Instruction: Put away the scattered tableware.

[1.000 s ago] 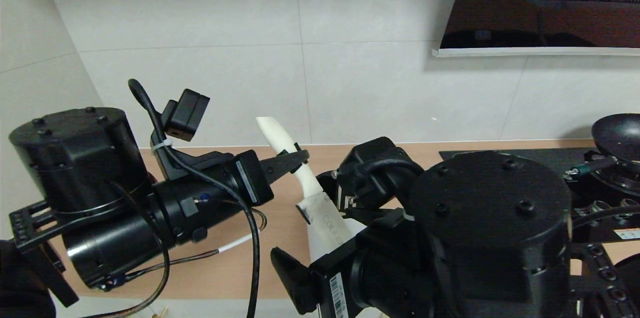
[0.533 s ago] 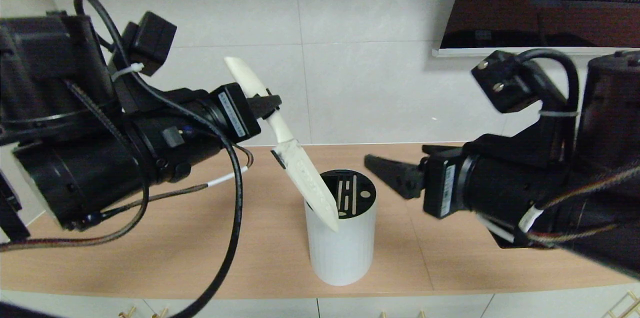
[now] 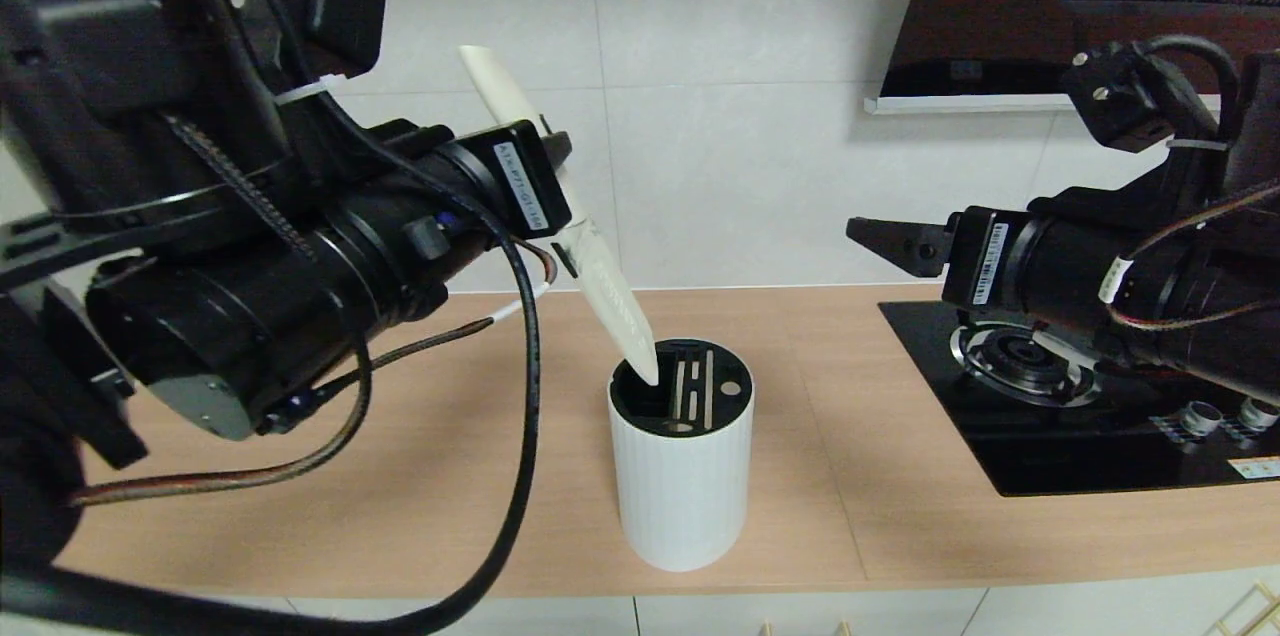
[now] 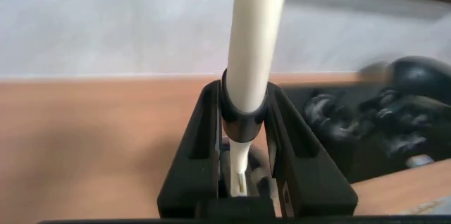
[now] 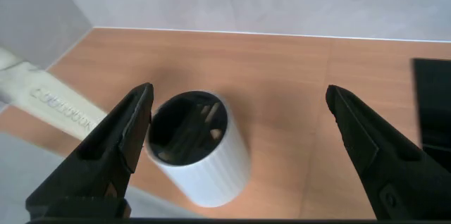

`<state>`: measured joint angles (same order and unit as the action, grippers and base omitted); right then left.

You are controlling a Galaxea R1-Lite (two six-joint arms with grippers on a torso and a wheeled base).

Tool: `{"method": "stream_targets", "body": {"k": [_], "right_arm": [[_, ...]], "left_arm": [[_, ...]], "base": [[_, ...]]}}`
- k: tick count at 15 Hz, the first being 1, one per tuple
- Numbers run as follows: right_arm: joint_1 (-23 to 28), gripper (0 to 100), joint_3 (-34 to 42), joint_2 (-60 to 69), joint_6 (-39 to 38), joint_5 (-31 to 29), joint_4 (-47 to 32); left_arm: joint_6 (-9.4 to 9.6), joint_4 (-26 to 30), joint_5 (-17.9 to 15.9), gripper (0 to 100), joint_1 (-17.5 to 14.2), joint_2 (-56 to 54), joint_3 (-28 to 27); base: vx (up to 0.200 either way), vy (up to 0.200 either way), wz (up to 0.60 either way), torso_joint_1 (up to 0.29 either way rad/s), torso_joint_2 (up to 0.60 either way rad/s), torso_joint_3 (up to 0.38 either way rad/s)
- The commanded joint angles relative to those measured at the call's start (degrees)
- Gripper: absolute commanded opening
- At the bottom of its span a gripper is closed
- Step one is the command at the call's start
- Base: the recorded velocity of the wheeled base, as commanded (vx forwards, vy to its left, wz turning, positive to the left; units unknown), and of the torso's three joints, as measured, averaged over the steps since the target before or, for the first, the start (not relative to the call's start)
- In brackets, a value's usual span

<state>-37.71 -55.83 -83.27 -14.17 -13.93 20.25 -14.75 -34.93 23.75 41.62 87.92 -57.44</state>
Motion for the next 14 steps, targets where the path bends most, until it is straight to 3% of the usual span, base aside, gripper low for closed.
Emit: {"method": "stream_targets", "body": {"k": [1,3,7,14], "right_arm": [[0.18,100,0.02,-0.93,0.02,-0.04,-0.03],[0.18,100,0.02,-0.84,0.02,-0.04,0.05],[0.18,100,0.11,-1.01,0.02,-0.04,0.05],[0.18,100,0.11,-0.93,0.02,-0.04,0.14]], "left_arm": [[2.97,-4.36,0.6,0,0.39,4.45,3.13],[4.12,-5.42,0.86,0,0.39,5.6,3.83],[3.85,-5.59,0.95,0,0.39,7.35,3.74],[4.03,-11.83,1.21,0,0.22,9.2,3.74]], "base": [[0.0,0.0,0.0,0.0,0.0,0.0],[0.0,0.0,0.0,0.0,0.0,0.0],[0.0,0.0,0.0,0.0,0.0,0.0],[0.0,0.0,0.0,0.0,0.0,0.0]]}}
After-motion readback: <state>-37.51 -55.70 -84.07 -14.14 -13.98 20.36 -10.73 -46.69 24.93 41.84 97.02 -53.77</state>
